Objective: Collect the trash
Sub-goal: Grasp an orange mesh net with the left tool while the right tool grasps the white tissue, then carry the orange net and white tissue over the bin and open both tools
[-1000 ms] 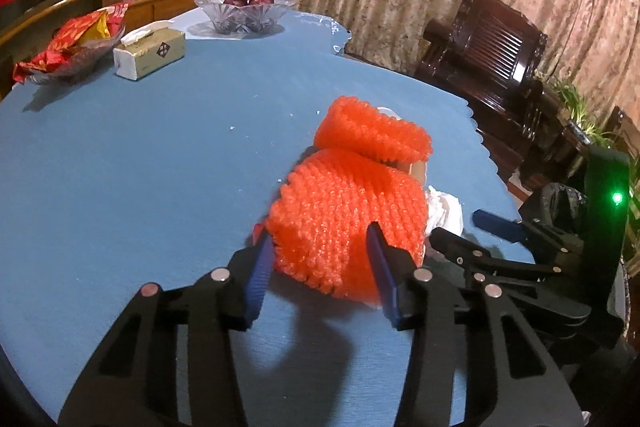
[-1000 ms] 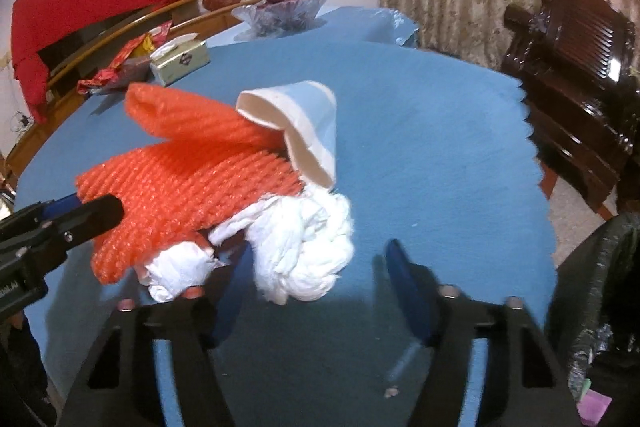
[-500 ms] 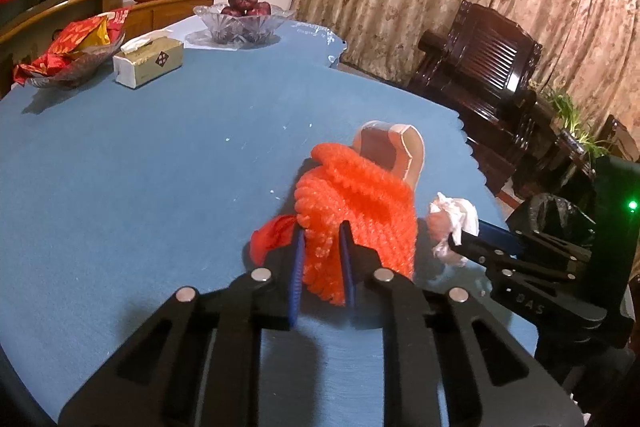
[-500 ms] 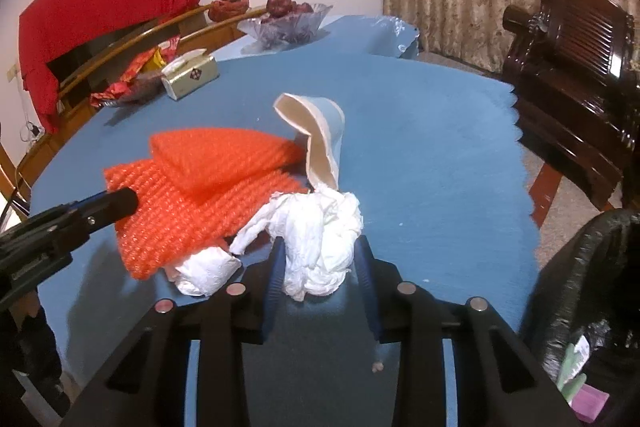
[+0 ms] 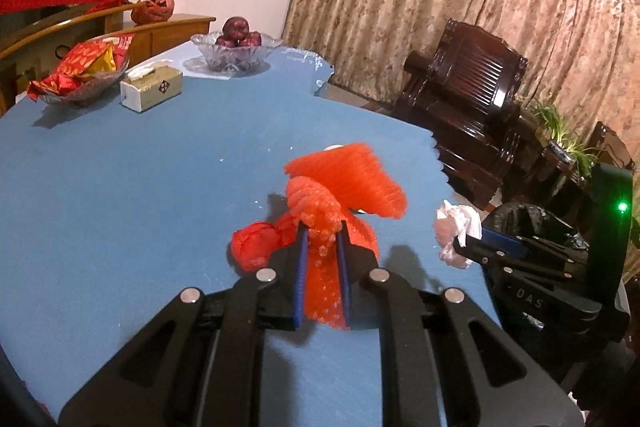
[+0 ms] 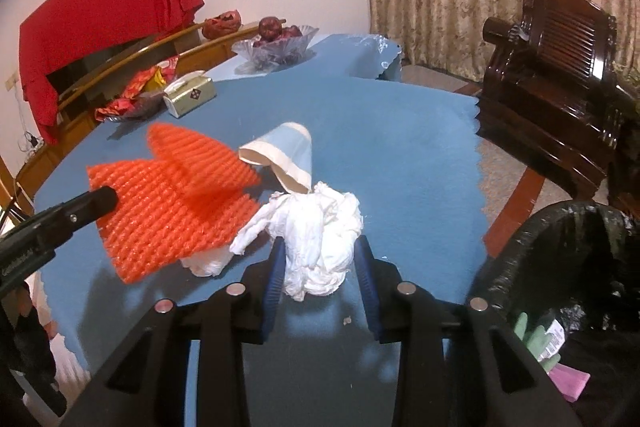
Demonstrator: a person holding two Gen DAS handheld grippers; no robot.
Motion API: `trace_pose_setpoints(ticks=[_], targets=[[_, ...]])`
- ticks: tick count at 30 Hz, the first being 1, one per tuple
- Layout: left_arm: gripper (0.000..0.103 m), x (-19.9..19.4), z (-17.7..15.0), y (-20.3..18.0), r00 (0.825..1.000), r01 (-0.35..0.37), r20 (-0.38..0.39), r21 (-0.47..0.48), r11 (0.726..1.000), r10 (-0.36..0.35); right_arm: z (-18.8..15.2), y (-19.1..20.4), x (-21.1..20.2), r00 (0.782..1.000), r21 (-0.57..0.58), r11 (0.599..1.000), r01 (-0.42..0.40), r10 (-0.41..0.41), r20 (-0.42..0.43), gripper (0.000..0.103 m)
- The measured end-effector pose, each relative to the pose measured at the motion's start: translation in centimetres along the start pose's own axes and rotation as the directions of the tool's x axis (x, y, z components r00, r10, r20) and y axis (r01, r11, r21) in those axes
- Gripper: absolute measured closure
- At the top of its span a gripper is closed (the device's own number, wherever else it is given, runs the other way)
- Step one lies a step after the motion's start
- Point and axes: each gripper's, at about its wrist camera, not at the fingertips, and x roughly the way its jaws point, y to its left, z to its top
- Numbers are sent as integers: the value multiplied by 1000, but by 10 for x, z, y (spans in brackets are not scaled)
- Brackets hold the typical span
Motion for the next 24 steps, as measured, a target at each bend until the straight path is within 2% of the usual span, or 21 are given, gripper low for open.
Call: trace_pose_setpoints(ticks=[4, 17, 24], targets=[[90, -10, 0, -11, 1000, 1, 23, 38, 999, -2, -1, 0, -10, 1000, 1, 1000, 2, -2, 14, 68], [90, -29, -2, -33, 998, 49, 40, 61, 997, -51, 0, -4, -46, 998, 8, 1000, 14, -14, 64, 68], [90, -35, -4, -42, 998, 51, 38, 79, 996, -54, -1, -5, -71, 995, 13, 1000, 25, -26, 101, 68]])
